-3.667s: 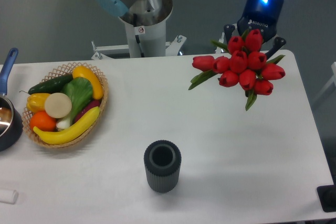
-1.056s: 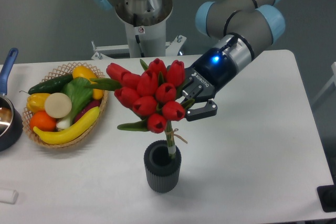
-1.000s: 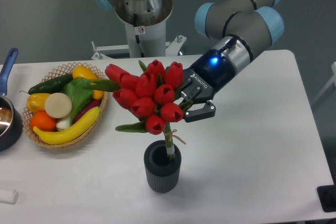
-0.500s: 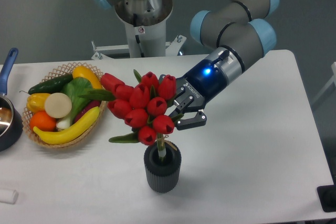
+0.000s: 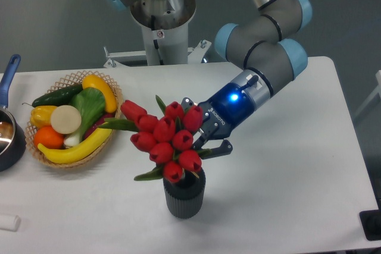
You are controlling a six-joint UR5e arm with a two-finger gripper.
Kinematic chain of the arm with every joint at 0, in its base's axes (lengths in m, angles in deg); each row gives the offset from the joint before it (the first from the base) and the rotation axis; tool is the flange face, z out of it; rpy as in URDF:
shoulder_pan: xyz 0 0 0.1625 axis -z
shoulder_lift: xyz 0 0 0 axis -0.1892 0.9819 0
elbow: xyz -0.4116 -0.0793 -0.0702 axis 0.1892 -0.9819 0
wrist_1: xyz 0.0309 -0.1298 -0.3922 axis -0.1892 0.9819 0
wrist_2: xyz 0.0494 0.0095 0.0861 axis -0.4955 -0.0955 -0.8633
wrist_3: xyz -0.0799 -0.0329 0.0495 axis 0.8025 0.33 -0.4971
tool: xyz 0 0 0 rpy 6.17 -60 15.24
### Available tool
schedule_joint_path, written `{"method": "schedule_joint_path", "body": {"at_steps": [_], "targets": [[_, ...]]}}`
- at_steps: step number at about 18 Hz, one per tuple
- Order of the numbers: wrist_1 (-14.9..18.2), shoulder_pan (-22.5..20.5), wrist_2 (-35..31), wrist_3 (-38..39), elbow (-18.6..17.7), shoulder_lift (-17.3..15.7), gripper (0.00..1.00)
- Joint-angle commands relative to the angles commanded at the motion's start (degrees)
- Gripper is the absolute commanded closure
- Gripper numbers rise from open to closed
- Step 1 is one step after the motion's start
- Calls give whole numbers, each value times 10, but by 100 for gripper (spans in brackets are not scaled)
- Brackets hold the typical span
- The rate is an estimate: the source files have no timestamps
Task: Insert the flowers into the vase
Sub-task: 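Lower the tulip stems down into the grey vase opening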
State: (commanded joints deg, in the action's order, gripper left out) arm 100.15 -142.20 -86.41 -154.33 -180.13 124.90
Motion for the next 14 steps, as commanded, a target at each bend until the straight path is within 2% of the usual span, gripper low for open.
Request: {"method": "schedule_joint_path", "body": {"at_steps": [9, 14], "targets": [[-1, 0, 0, -7, -3, 33, 66], [-1, 0, 0, -23, -5, 44, 62]]}}
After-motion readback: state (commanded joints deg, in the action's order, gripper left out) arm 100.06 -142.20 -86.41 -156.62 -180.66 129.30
